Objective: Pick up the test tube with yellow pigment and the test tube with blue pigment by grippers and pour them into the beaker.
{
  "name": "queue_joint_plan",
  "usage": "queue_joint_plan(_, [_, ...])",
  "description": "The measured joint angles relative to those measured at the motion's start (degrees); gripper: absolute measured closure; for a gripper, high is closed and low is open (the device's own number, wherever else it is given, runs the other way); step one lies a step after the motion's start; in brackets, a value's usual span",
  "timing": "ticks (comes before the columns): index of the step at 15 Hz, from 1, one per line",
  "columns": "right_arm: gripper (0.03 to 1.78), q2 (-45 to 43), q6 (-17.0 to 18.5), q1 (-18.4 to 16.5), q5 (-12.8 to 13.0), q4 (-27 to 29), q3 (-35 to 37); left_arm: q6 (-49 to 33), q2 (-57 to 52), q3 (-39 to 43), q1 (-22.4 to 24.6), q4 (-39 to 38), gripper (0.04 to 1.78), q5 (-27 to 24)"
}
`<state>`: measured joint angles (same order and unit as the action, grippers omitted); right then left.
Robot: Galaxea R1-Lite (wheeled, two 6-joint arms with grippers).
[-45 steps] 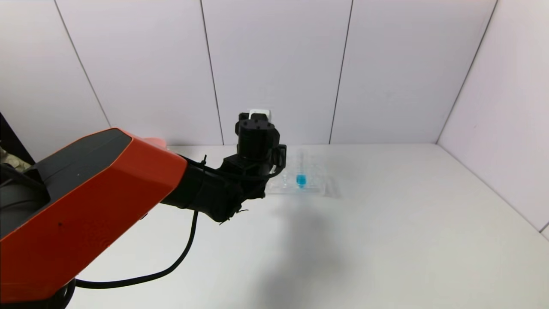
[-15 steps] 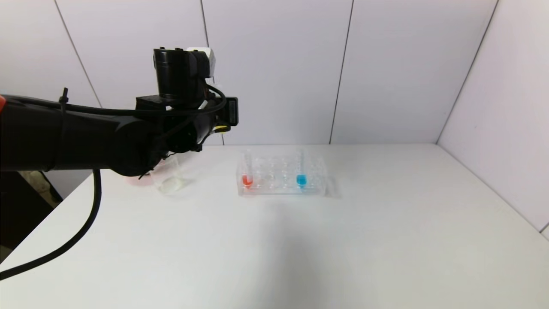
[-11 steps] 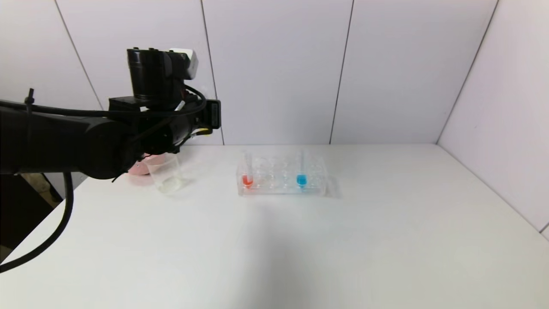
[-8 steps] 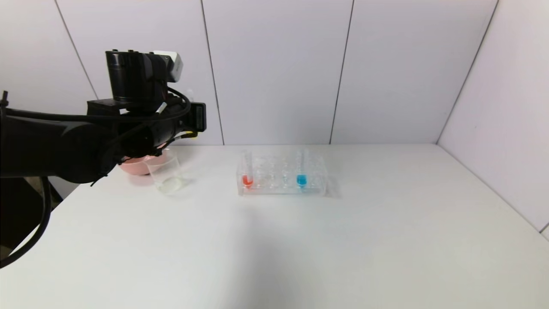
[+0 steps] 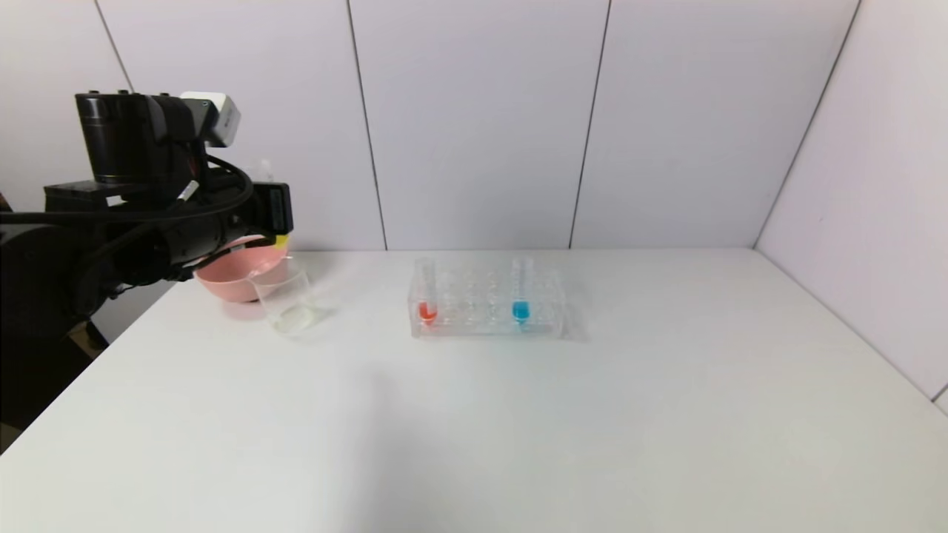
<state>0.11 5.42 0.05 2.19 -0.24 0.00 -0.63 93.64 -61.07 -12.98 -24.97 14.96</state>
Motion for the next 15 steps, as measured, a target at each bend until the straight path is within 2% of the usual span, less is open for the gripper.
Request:
queue_joint_plan(9, [0.10, 0.0, 0.0, 0.0, 0.0, 0.0, 0.0, -0.1, -4.6, 4.8, 10.7, -0.1, 1.35, -6.7])
queue_joint_plan(15, [0.10, 0.0, 0.0, 0.0, 0.0, 0.0, 0.0, 0.0, -3.9, 5.8, 14.3, -2.6, 1.35, -9.5])
